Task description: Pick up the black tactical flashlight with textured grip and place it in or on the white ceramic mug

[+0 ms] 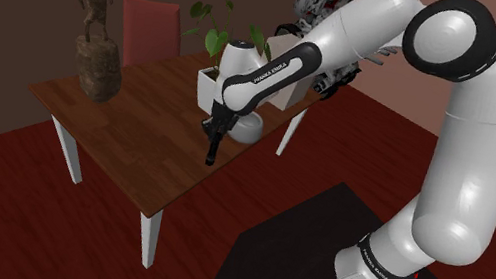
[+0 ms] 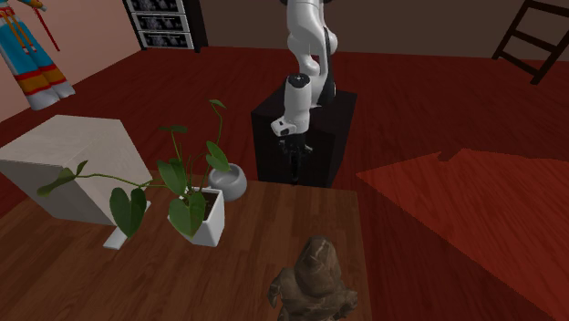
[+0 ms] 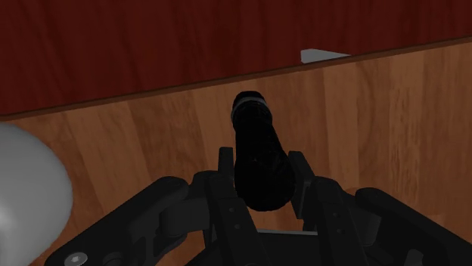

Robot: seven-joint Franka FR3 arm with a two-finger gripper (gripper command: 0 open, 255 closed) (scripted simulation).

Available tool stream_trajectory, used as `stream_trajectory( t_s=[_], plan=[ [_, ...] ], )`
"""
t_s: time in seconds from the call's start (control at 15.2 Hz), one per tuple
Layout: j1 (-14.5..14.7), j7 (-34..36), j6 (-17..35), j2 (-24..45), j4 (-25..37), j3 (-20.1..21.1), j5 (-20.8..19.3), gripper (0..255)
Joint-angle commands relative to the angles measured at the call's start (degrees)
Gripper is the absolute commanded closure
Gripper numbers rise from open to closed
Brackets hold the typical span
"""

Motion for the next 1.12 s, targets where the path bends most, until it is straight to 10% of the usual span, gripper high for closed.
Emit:
stream_trajectory(
  t_s=[0.0, 1.06],
  plan=[
    [-0.2, -0.2, -1.1, -1.1, 0.0, 0.2, 0.3, 255],
    [-1.1, -2.0, -11.0, -9.9, 1.2, 1.5, 2.8, 255]
  ],
)
